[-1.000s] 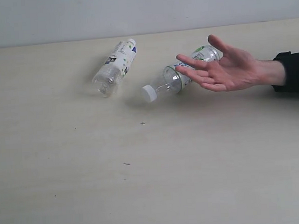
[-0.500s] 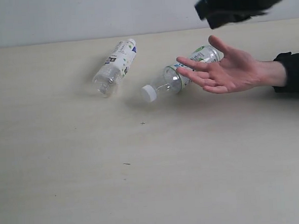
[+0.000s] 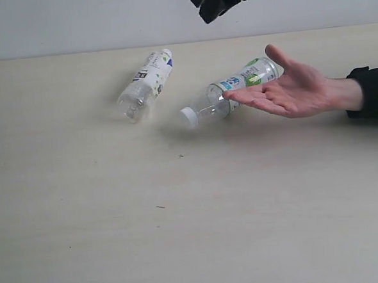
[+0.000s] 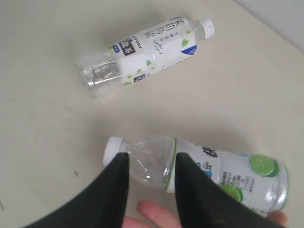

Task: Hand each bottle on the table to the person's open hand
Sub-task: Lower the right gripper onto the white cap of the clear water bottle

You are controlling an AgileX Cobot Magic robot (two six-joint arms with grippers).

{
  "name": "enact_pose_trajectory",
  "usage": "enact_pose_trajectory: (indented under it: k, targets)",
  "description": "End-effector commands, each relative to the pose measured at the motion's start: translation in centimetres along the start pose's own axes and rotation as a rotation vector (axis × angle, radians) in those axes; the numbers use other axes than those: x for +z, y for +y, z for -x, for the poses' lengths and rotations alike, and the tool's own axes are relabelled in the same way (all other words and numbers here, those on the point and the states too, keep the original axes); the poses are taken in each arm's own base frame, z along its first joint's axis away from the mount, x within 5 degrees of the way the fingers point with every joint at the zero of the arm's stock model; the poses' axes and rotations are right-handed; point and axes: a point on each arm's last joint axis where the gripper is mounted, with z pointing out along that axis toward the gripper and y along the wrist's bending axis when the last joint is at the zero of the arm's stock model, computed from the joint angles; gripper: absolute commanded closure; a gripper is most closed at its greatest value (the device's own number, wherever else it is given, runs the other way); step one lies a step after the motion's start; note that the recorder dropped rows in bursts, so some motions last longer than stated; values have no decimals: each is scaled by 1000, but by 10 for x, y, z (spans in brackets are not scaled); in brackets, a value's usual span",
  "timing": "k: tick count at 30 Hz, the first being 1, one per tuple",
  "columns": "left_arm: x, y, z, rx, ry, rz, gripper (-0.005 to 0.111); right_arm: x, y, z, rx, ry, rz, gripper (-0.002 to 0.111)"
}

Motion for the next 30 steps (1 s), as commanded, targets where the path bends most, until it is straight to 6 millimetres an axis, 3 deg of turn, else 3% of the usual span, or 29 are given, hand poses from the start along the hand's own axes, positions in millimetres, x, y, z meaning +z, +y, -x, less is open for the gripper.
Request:
enact_pose_trajectory:
  k: [1, 6, 11, 16, 25, 30]
  targets:
    - [0, 0, 0, 3, -7, -8, 107, 6, 4, 2, -337, 29, -9, 55]
    - [0, 0, 0, 3, -7, -8, 107, 25, 23, 1, -671, 142, -49, 51]
    - [0, 0, 0, 3, -7, -8, 107, 51, 44, 0, -863, 257, -92, 34]
    - [0, 0, 0, 3, -7, -8, 107, 76, 53, -6, -1046, 402, -148, 33]
    - [0, 0, 0, 3, -7, -8, 107, 110, 44, -24, -1166, 595, -185, 27]
    - [0, 0, 0, 3, -7, -8, 107, 126, 43, -29, -1183, 609, -178, 25]
